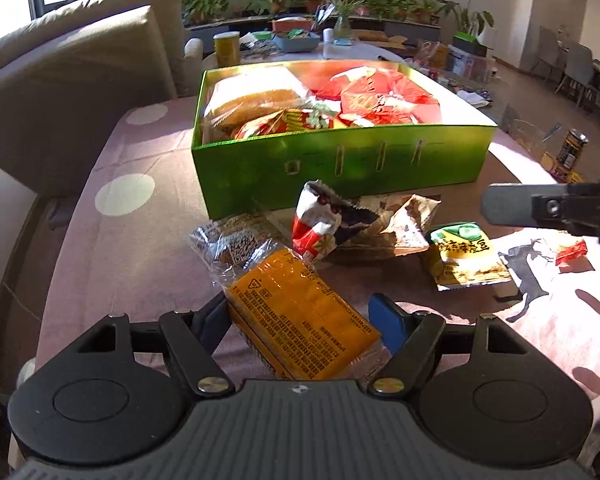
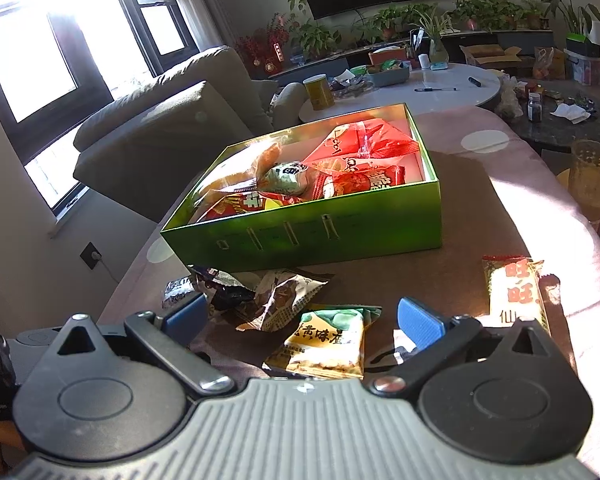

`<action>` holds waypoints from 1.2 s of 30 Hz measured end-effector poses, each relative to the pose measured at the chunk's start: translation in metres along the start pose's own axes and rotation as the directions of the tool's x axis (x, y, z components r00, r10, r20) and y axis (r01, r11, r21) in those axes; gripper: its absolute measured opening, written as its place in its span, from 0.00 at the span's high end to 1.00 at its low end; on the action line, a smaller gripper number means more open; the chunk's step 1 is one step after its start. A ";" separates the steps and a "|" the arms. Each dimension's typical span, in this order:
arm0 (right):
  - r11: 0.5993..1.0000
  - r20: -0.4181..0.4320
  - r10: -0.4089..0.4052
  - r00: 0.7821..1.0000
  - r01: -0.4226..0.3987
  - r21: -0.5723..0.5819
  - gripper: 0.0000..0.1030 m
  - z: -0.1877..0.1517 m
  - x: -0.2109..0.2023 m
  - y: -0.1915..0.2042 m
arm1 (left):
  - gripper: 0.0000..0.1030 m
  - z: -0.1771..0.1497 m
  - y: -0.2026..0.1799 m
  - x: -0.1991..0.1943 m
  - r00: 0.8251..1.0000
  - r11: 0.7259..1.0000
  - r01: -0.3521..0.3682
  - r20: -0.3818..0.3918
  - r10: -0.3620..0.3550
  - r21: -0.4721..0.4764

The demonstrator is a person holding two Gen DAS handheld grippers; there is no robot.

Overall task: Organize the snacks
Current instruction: 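Lower the left gripper onto the orange packet while the right gripper approaches the yellow packet, then grasp the orange packet with the left gripper while the right gripper grasps the yellow packet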

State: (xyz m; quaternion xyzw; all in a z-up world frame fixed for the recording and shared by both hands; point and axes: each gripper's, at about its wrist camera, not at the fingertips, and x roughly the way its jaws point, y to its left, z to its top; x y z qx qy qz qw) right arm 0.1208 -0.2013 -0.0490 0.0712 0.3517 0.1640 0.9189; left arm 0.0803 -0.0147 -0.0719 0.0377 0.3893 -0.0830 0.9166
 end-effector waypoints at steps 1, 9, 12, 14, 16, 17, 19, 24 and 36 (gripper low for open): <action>1.000 -0.004 0.000 1.000 0.000 0.000 0.40 0.000 0.001 0.000 | 0.31 0.001 -0.001 -0.002 1.000 1.000 -0.002 0.007 0.002 0.013; 0.999 -0.069 -0.001 0.998 -0.003 -0.049 0.40 -0.003 0.010 0.005 | 0.29 -0.003 -0.001 0.006 0.998 0.997 -0.047 -0.033 0.050 0.063; 0.998 -0.107 -0.027 0.994 0.021 -0.056 0.40 -0.006 0.019 0.004 | 0.23 -0.005 -0.003 0.008 0.997 0.996 -0.067 -0.039 0.070 0.066; 0.998 -0.126 -0.048 0.991 0.042 -0.051 0.40 -0.007 0.024 0.001 | 0.20 -0.005 -0.005 0.006 0.997 0.995 -0.075 -0.031 0.077 0.062; 0.996 -0.132 -0.077 0.988 0.070 -0.057 0.40 -0.009 0.028 -0.001 | 0.20 -0.003 -0.005 0.006 0.996 0.995 -0.084 -0.029 0.086 0.054; 0.994 -0.132 -0.094 0.987 0.086 -0.063 0.40 -0.010 0.029 -0.001 | 0.19 -0.003 -0.005 0.006 0.996 0.995 -0.087 -0.032 0.089 0.044; 0.991 -0.133 -0.122 0.984 0.114 -0.067 0.40 -0.010 0.033 -0.003 | 0.17 -0.001 -0.004 0.009 0.995 0.996 -0.091 -0.044 0.092 0.017; 0.989 -0.154 -0.140 0.978 0.132 -0.063 0.40 -0.009 0.046 -0.003 | 0.18 0.001 0.000 0.020 0.994 0.995 -0.088 -0.073 0.085 -0.038; 0.979 -0.127 -0.170 0.977 0.152 -0.135 0.52 -0.015 0.045 0.004 | 0.56 -0.003 0.014 0.017 0.996 0.992 -0.087 -0.023 0.085 -0.089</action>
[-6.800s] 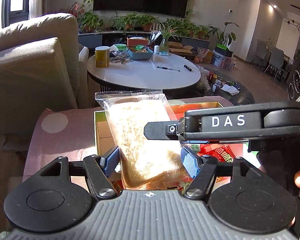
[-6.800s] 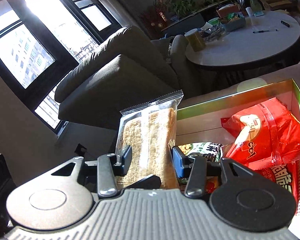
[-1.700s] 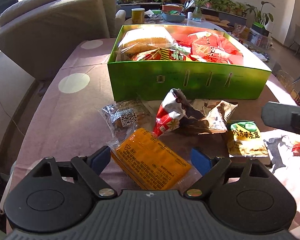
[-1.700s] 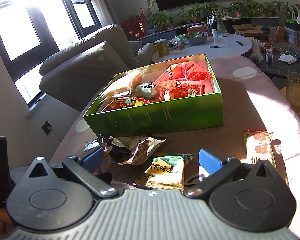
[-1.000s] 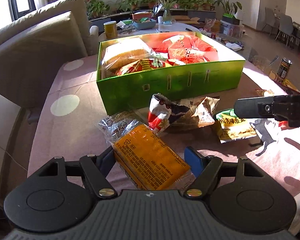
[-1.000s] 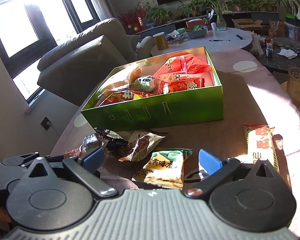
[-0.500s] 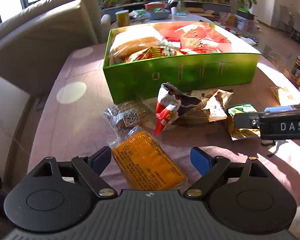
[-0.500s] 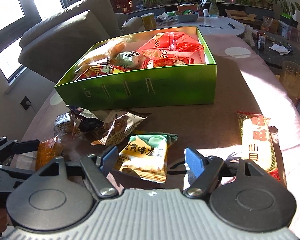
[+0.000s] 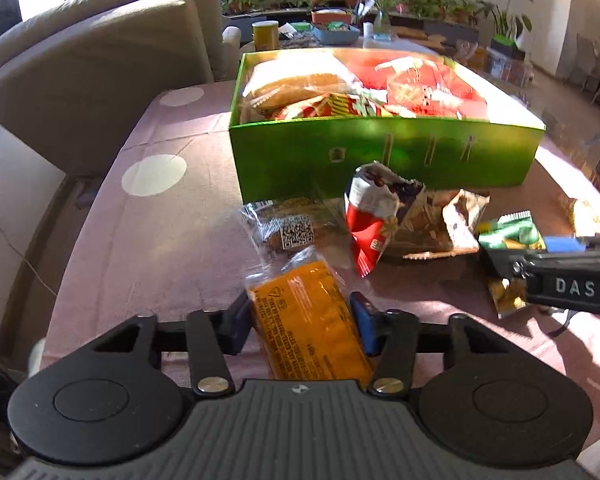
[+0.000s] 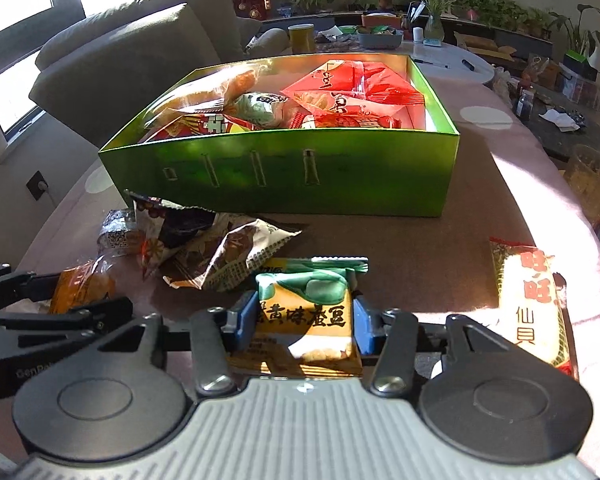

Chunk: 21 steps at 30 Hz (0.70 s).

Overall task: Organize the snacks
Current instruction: 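Grasp the orange packet with the left gripper while the right gripper grasps the yellow packet, then carry the orange packet with the left gripper while the right gripper carries the yellow packet into the box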

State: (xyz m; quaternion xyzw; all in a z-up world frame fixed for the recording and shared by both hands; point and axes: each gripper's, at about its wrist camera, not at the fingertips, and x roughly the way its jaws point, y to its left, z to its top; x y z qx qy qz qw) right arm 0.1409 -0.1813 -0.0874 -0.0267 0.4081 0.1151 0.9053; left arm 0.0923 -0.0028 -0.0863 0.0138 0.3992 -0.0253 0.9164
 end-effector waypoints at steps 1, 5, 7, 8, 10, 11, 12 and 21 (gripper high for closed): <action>1.000 -0.002 0.000 1.000 0.000 0.014 0.52 0.000 -0.003 -0.003 | 0.56 0.000 0.001 -0.002 1.000 1.000 0.008 0.004 -0.008 -0.007; 0.999 0.020 -0.024 1.000 0.023 0.047 0.53 0.003 -0.017 -0.013 | 0.56 -0.001 0.001 -0.011 0.999 1.000 -0.006 0.032 0.006 -0.003; 0.997 0.053 -0.020 0.998 0.016 0.073 0.53 0.005 -0.028 -0.018 | 0.57 0.000 0.001 -0.016 0.999 1.000 -0.011 0.049 0.012 -0.002; 0.996 0.072 -0.012 0.997 0.006 0.085 0.53 0.007 -0.033 -0.021 | 0.57 0.001 0.002 -0.020 0.998 1.000 -0.013 0.061 0.014 -0.002; 0.994 0.111 0.004 0.994 -0.016 0.106 0.53 0.011 -0.042 -0.025 | 0.57 0.002 0.003 -0.028 0.996 1.000 -0.018 0.087 0.018 0.001; 0.993 0.133 0.016 0.991 -0.032 0.114 0.53 0.013 -0.046 -0.025 | 0.57 0.004 0.003 -0.032 0.995 1.000 -0.016 0.100 0.016 0.002; 0.992 0.148 0.026 0.989 -0.044 0.118 0.53 0.014 -0.049 -0.025 | 0.57 0.005 0.003 -0.037 0.994 1.000 -0.013 0.112 0.012 0.004; 0.990 0.216 0.067 0.974 -0.091 0.103 0.53 0.037 -0.054 -0.022 | 0.57 0.040 -0.015 -0.056 0.977 0.996 0.046 0.206 -0.059 0.070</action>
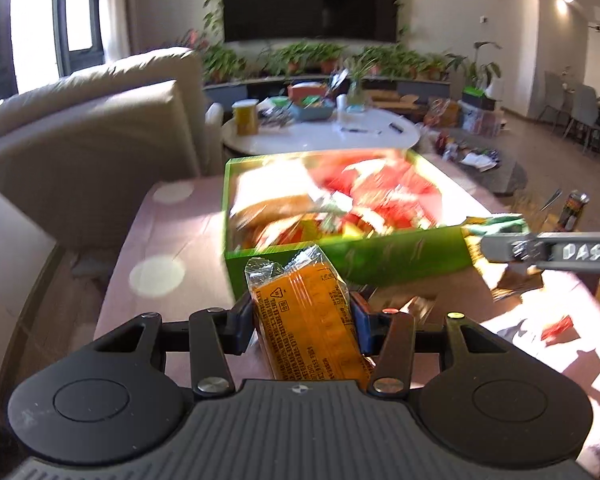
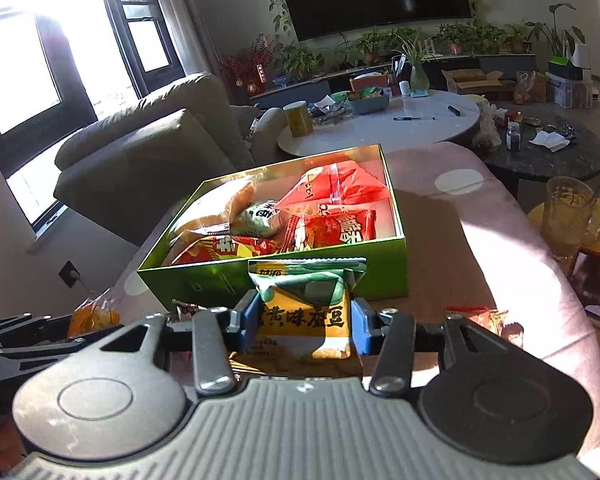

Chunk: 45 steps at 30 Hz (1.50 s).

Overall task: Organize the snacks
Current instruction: 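Carry the orange packet with the left gripper while the right gripper carries the yellow packet into the box, then open the left gripper over the box while the right gripper releases the yellow packet inside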

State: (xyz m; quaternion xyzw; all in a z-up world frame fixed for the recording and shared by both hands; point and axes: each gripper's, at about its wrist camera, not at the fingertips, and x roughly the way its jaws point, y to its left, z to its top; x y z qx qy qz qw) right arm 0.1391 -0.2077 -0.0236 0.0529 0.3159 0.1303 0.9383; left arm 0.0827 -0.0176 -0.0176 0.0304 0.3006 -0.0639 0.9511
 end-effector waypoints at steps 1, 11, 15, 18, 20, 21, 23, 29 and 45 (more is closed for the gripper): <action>1.000 0.003 0.001 1.000 -0.001 -0.005 0.53 0.002 0.001 0.000 | 0.57 0.006 -0.004 0.001 1.000 1.000 0.015 0.008 -0.015 0.006; 0.999 0.049 0.004 0.999 -0.002 -0.046 0.53 0.029 0.010 -0.010 | 0.57 0.049 -0.031 0.038 0.995 0.995 0.089 0.035 -0.091 0.039; 1.000 0.066 0.005 0.998 -0.003 -0.026 0.53 0.039 0.019 -0.024 | 0.57 0.065 -0.038 0.057 0.995 0.995 0.085 0.040 -0.087 0.053; 1.000 0.078 0.014 0.997 -0.012 -0.018 0.53 0.046 0.026 -0.033 | 0.57 0.074 -0.045 0.072 0.995 0.994 0.094 0.038 -0.096 0.059; 1.000 0.081 0.016 0.997 -0.015 -0.011 0.53 0.050 0.032 -0.039 | 0.57 0.078 -0.048 0.083 0.994 0.994 0.098 0.035 -0.099 0.050; 1.000 0.082 0.018 0.996 -0.018 -0.005 0.53 0.052 0.035 -0.042 | 0.57 0.079 -0.049 0.088 0.994 0.994 0.102 0.031 -0.103 0.046; 1.000 0.082 0.027 0.996 -0.027 0.005 0.53 0.055 0.041 -0.047 | 0.57 0.080 -0.052 0.098 0.993 0.993 0.113 0.021 -0.114 0.044; 0.999 0.065 0.033 0.997 -0.034 0.007 0.52 0.060 0.061 -0.057 | 0.57 0.084 -0.057 0.128 0.991 0.991 0.130 0.002 -0.130 0.036; 0.993 0.044 0.110 0.993 -0.112 0.049 0.47 0.054 0.078 -0.066 | 0.51 0.072 -0.052 0.167 0.988 0.987 0.153 -0.022 -0.154 -0.048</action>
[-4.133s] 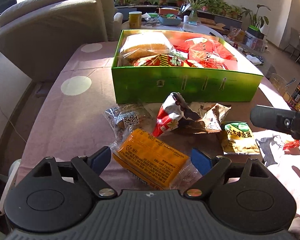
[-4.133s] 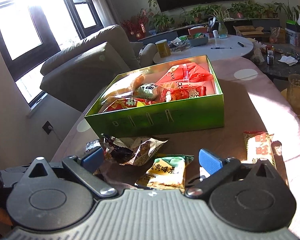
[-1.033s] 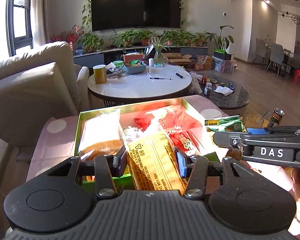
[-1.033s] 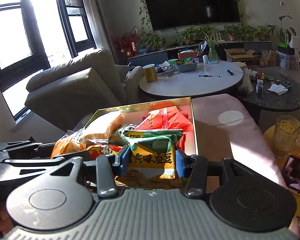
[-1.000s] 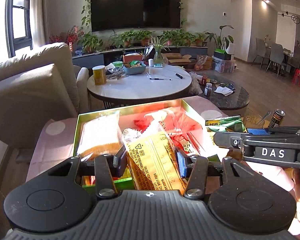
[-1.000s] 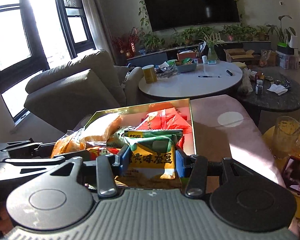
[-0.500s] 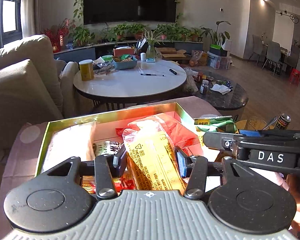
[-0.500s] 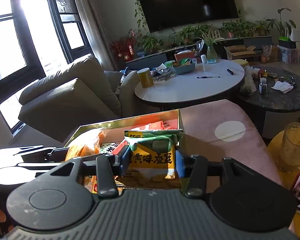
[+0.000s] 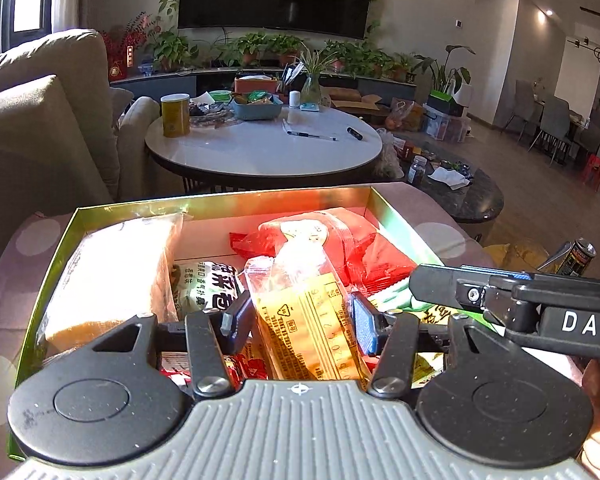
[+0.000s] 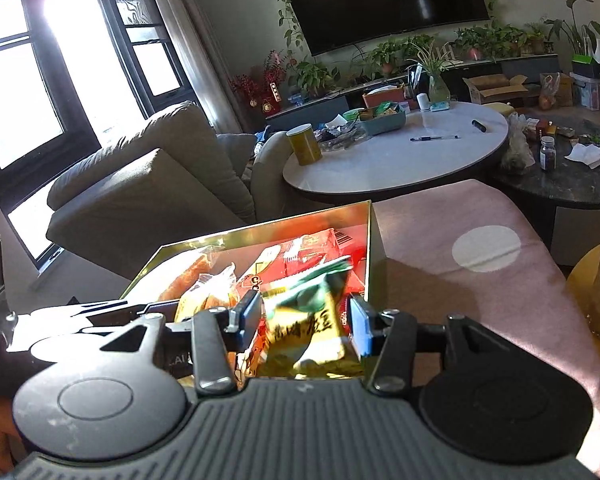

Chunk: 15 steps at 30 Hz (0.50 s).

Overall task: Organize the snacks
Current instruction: 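Open the left gripper over the box while the right gripper releases the yellow packet inside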

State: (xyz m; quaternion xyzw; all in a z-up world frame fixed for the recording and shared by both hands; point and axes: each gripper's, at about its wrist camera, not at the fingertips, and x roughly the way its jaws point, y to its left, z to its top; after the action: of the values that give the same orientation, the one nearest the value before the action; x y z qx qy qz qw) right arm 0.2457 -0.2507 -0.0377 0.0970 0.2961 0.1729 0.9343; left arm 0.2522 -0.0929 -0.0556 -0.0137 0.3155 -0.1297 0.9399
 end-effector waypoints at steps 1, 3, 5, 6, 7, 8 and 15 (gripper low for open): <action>1.000 0.001 0.005 1.000 -0.005 0.006 0.47 0.000 -0.002 -0.001 | 0.50 0.000 0.000 -0.002 1.000 1.000 0.006 0.000 -0.006 0.000; 1.000 0.005 0.007 1.000 -0.007 0.017 0.47 0.002 -0.003 -0.002 | 0.45 0.000 -0.001 -0.007 1.000 1.000 -0.001 0.014 0.001 0.011; 1.000 0.011 -0.008 1.000 0.008 0.019 0.46 0.002 -0.005 -0.001 | 0.42 0.000 -0.002 -0.013 0.999 1.000 -0.018 0.037 0.017 0.025; 1.000 0.013 -0.013 1.000 0.013 0.020 0.46 0.001 -0.006 -0.001 | 0.42 0.001 -0.001 -0.017 0.999 0.999 -0.022 0.046 0.021 0.029; 1.000 0.012 -0.014 1.000 0.014 0.022 0.46 0.001 -0.005 0.000 | 0.41 0.002 -0.001 -0.020 0.998 0.999 -0.024 0.052 0.022 0.030; 1.000 0.011 -0.013 1.000 0.013 0.026 0.46 0.001 -0.006 -0.001 | 0.41 0.002 0.000 -0.024 0.998 0.999 -0.024 0.058 0.023 0.028; 1.000 0.022 -0.001 1.000 0.000 0.024 0.45 0.003 -0.008 -0.002 | 0.37 -0.001 0.010 -0.046 0.994 0.997 -0.065 0.087 0.062 0.034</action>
State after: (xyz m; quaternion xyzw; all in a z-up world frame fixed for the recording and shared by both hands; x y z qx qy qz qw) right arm 0.2418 -0.2562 -0.0318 0.1100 0.2879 0.1680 0.9364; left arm 0.2185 -0.0711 -0.0303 0.0082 0.2728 -0.1050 0.9563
